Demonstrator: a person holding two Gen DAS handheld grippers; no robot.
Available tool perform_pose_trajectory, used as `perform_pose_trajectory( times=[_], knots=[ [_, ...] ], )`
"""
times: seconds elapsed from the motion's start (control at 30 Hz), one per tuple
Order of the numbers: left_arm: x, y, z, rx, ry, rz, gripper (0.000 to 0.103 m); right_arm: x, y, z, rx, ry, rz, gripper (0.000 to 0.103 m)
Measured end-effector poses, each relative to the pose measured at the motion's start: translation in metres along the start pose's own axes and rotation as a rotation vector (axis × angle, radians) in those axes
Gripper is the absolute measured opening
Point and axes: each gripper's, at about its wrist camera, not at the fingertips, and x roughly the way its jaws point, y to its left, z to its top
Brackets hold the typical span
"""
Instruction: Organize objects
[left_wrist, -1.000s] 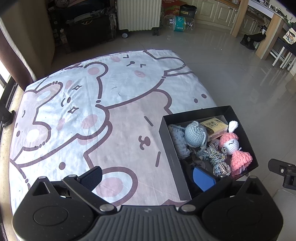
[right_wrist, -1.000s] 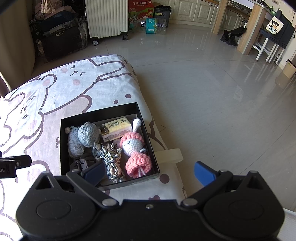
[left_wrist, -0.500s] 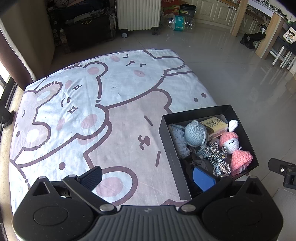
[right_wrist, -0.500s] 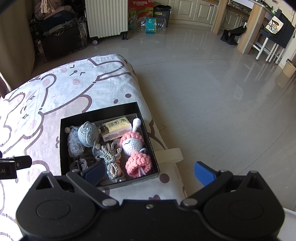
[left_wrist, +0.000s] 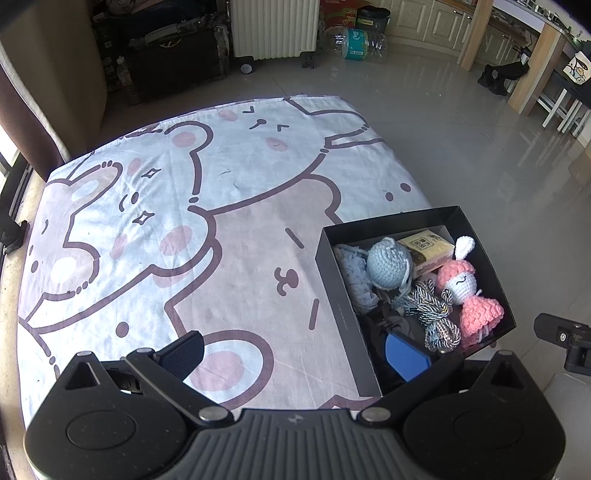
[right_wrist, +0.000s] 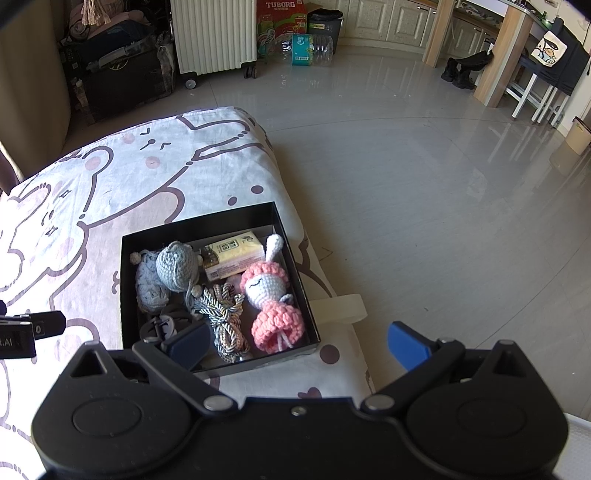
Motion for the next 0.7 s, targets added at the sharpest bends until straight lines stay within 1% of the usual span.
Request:
perform_pose_trajectory(
  times=[0.7],
  knots=[
    [0.0008,0.0012,-0.0004,-0.003,0.004,-0.004,0.103,-0.0002,0.0006,-0.0009,0.001,0.000,-0.001,0.103]
  ],
)
